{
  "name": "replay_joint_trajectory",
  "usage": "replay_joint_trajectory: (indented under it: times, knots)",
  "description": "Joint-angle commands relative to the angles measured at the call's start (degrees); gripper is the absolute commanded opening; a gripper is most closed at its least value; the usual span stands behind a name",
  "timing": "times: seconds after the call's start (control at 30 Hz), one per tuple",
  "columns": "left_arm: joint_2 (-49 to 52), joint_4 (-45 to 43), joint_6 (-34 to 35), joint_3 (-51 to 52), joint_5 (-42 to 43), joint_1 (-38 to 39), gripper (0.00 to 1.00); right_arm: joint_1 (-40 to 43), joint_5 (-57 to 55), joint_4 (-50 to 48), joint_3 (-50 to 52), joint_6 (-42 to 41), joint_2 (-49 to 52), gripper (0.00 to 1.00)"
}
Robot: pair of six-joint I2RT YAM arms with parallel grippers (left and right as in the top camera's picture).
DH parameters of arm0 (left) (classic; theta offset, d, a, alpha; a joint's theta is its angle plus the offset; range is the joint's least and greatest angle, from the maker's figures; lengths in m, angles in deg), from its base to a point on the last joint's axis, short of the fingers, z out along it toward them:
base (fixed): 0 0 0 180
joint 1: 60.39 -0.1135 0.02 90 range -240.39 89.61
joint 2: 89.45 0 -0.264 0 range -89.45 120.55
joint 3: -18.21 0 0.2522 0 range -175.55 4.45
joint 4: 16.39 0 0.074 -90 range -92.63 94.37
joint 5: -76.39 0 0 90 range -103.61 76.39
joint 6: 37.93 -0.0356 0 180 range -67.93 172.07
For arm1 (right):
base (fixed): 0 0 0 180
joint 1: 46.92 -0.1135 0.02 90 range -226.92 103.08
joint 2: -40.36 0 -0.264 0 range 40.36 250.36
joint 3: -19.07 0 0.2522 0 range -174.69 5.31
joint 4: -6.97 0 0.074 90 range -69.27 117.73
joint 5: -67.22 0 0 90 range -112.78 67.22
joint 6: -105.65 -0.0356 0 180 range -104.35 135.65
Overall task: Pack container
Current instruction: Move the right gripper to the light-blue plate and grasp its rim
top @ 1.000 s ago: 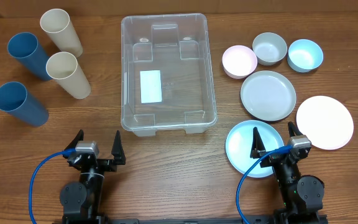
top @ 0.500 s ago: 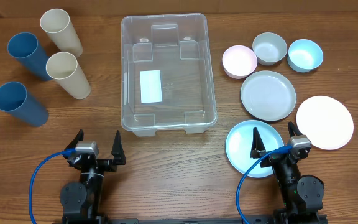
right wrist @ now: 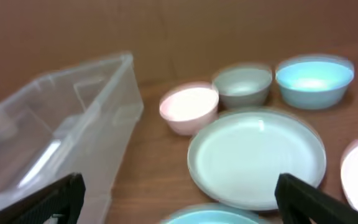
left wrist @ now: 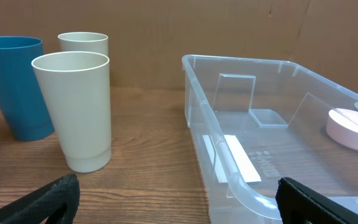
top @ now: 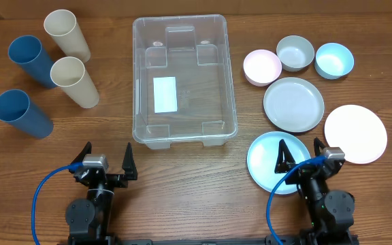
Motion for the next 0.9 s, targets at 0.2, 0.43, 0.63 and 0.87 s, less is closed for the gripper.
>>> replay_joint_trajectory:
  times: [0.2, 0.43, 0.63, 0.87]
  knots:
    - [-0.5, 0.1, -1.3, 0.2, 0.6, -0.5, 1.0, -0.1, 0.7, 28.8, -39.6, -4.4, 25.3, 1.0]
    - [-0.5, 0.1, -1.3, 0.2, 0.6, -0.5, 1.0, -0.1, 2.8, 38.4, -44.3, -9.0, 33.1, 1.0]
    - [-0.5, 0.1, -1.3, 0.2, 0.6, -0.5, 1.0, -0.1, -8.6, 52.3, -44.2, -37.4, 39.6, 1.0]
    - [-0.5, 0.1, -1.3, 0.2, 0.6, -0.5, 1.0, -0.1, -10.5, 55.2, -42.1, -48.2, 50.7, 1.0]
